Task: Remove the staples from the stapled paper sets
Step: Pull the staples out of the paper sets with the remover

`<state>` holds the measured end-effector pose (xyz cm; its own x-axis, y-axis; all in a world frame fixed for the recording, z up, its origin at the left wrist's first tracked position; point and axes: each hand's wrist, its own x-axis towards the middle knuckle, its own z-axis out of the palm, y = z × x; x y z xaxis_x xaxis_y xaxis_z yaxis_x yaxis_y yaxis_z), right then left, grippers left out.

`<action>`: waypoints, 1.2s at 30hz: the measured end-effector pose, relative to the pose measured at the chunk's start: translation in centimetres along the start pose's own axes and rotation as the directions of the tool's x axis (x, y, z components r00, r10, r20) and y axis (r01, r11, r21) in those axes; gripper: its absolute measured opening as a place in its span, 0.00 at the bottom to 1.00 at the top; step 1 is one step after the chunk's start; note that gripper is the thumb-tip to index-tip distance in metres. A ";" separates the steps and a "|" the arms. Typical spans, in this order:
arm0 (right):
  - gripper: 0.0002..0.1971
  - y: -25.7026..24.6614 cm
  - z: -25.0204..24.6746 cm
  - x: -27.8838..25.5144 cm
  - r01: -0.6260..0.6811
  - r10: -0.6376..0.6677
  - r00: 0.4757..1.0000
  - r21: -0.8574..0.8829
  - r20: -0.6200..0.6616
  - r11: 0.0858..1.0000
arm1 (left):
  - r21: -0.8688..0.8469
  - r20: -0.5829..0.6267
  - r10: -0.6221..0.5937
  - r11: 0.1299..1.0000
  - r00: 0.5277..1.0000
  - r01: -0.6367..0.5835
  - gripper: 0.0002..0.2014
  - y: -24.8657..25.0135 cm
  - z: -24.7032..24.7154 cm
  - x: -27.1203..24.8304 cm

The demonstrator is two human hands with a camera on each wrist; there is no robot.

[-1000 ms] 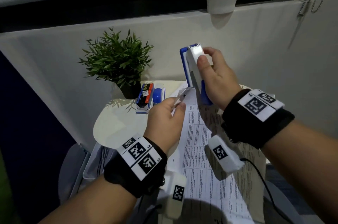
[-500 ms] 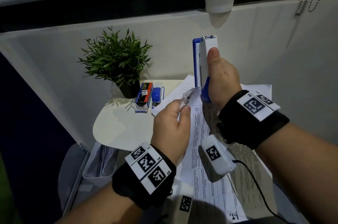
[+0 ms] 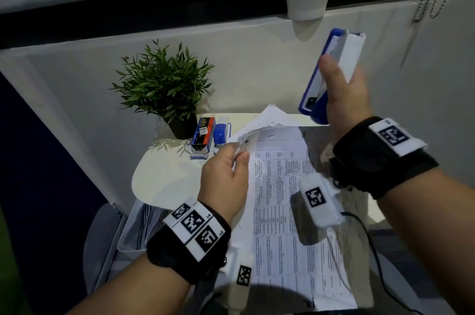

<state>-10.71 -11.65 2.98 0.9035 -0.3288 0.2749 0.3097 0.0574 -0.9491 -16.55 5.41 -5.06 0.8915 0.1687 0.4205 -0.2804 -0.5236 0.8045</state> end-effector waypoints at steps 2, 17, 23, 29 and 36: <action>0.22 -0.2 -1.2 0.7 0.002 0.001 0.998 -0.068 0.055 0.998 | -0.012 -0.006 -0.020 1.000 1.000 0.020 0.15 -0.6 -0.3 0.0; 0.24 2.5 -1.8 -1.7 0.727 0.167 0.682 -0.685 0.712 -0.046 | 0.283 0.005 0.412 0.873 0.911 -0.396 0.06 -1.3 -1.4 0.3; 0.14 3.7 -2.2 -3.1 0.829 0.129 0.550 -0.519 0.825 -0.207 | 0.522 0.707 -0.069 0.722 0.704 -0.454 0.20 -4.7 -0.3 0.0; 0.24 4.7 -3.9 -5.2 0.894 0.498 0.430 -0.430 0.753 -0.121 | 0.531 0.535 -0.059 0.800 0.843 -0.280 0.18 -3.6 -1.1 0.0; 0.27 5.6 -4.5 -5.9 0.883 0.539 0.414 -0.468 0.734 -0.041 | 0.745 0.489 0.007 0.516 0.872 -0.422 0.38 -2.9 -1.0 -0.4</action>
<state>-15.62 -13.61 -4.63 0.7580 0.5869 -0.2847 0.6466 -0.7334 0.2096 -16.50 7.66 -7.15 0.9497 -0.2652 0.1669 -0.2560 -0.9638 -0.0747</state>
